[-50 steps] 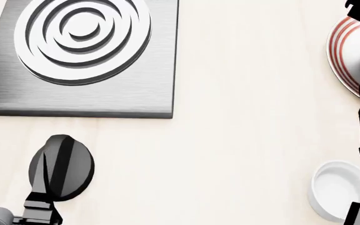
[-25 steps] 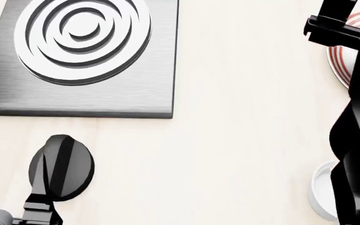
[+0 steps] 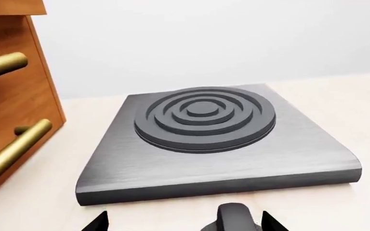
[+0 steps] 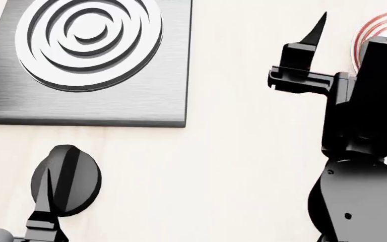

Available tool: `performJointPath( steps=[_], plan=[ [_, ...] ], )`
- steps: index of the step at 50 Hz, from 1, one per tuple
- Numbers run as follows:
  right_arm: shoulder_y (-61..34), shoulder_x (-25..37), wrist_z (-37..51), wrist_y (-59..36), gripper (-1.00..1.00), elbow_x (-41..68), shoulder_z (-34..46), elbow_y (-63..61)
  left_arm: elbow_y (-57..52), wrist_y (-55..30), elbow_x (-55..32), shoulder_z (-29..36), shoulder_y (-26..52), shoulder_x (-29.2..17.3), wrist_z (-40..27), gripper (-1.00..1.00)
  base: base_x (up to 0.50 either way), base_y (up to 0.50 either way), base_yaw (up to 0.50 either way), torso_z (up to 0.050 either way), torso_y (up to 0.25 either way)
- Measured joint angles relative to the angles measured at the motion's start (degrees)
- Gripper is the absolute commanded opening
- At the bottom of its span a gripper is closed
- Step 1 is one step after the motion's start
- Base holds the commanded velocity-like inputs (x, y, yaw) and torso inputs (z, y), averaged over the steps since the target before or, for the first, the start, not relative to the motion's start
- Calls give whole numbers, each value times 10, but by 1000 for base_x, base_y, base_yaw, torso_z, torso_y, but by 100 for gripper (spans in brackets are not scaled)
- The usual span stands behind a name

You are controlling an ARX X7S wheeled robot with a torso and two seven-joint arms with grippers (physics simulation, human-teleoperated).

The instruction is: Pick the akita bowl next to the ramekin and place it on the plate.

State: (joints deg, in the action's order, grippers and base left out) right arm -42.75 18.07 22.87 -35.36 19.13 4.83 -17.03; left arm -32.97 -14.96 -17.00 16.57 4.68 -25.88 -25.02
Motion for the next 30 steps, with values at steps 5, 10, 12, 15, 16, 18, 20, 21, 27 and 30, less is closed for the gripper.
performJointPath(
  steps=[5, 10, 12, 15, 16, 18, 20, 21, 27, 30],
  plan=[
    [25, -1, 2, 9, 100, -7, 14, -27, -2, 3, -3, -1, -1, 0, 1, 100, 0, 0, 0, 0, 0],
    [47, 0, 5, 15, 100, -12, 26, -55, -3, 5, -5, -1, -2, 0, 1, 100, 0, 0, 0, 0, 0],
    [56, 1, 7, 17, 100, -15, 31, -67, -3, 6, -6, -1, -2, 0, 1, 100, 0, 0, 0, 0, 0],
    [69, 3, 10, 19, 100, -20, 38, -85, -3, 7, -7, -1, -2, 0, 1, 100, 0, 0, 0, 0, 0],
    [74, 4, 11, 19, 100, -21, 40, -91, -3, 8, -7, -1, -2, 0, 1, 100, 0, 0, 0, 0, 0],
    [83, 6, 13, 19, 100, -23, 44, -104, -2, 9, -7, -2, -2, 0, 1, 100, 0, 0, 0, 0, 0],
    [92, 8, 15, 18, 100, -26, 49, -117, -2, 10, -7, -2, -2, 0, 1, 100, 0, 0, 0, 0, 0],
    [97, 10, 17, 18, 100, -28, 51, -123, -2, 11, -7, -1, -2, 0, 0, 100, 0, 0, 0, 0, 0],
    [122, 19, 24, 16, 100, -42, 67, -162, -1, 13, -7, 0, -3, 0, 0, 100, 0, 0, 0, 0, 0],
    [134, 23, 29, 14, 100, -49, 75, -180, 0, 14, -7, 0, -3, 0, 0, 100, 0, 0, 0, 0, 0]
  ],
)
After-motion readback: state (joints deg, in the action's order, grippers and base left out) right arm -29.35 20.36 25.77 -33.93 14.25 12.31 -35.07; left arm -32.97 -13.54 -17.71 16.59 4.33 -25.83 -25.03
